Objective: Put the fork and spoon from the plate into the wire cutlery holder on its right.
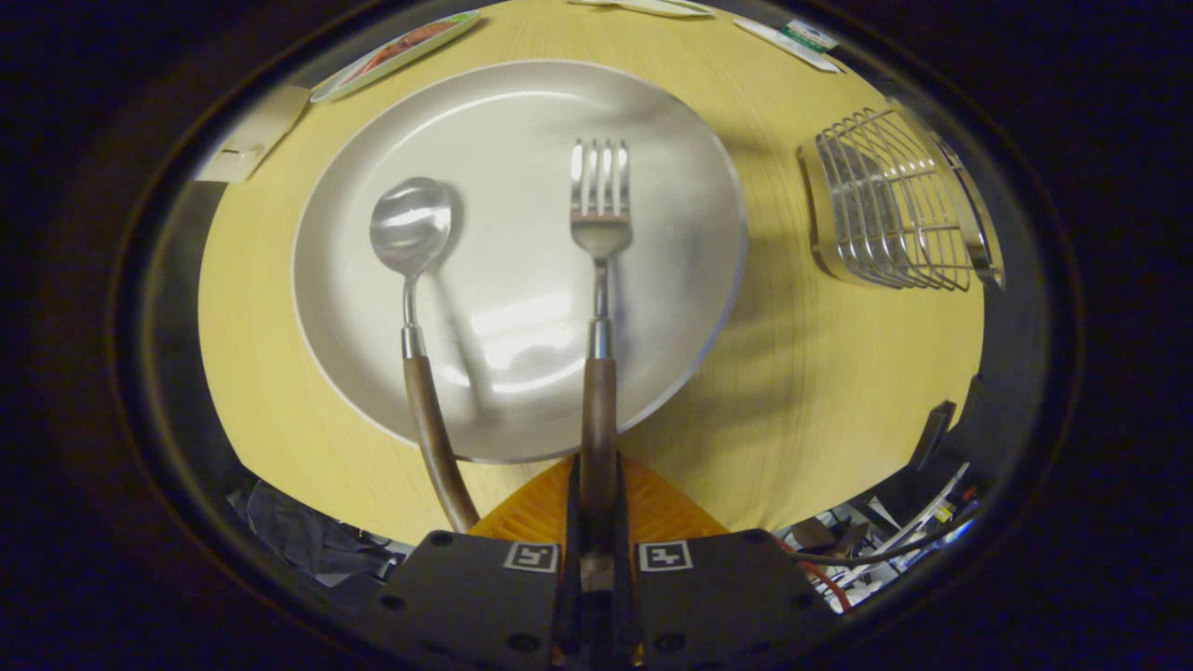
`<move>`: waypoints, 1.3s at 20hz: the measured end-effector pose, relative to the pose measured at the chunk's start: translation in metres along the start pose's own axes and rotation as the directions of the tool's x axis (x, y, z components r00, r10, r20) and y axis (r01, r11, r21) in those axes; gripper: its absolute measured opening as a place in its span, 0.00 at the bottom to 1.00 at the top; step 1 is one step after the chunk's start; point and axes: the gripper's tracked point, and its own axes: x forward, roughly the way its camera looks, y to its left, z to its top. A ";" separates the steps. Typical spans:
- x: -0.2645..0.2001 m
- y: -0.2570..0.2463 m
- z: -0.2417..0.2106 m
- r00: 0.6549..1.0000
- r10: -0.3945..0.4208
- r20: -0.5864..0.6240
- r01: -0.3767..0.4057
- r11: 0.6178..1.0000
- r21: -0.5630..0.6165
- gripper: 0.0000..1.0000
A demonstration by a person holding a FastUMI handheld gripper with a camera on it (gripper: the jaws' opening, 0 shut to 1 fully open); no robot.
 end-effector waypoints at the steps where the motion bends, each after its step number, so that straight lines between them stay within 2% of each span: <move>1: -0.001 0.002 0.002 1.000 0.011 0.002 -0.011 1.000 0.007 0.19; 3: -0.002 0.003 0.001 1.000 0.010 0.010 -0.010 1.000 -0.014 0.16; 6: -0.010 -0.008 -0.003 0.999 -0.043 0.001 0.043 0.999 -0.033 0.12; 9: -0.023 -0.008 -0.004 0.999 -0.045 0.001 0.045 0.999 -0.017 0.12; 13: -0.052 -0.016 -0.006 0.996 -0.085 -0.006 0.085 0.996 -0.030 0.12; 21: -0.125 -0.014 -0.004 0.999 -0.035 0.017 0.034 0.997 0.066 0.12; 26: -0.175 -0.031 -0.012 1.000 -0.010 -0.019 0.013 0.992 0.126 0.12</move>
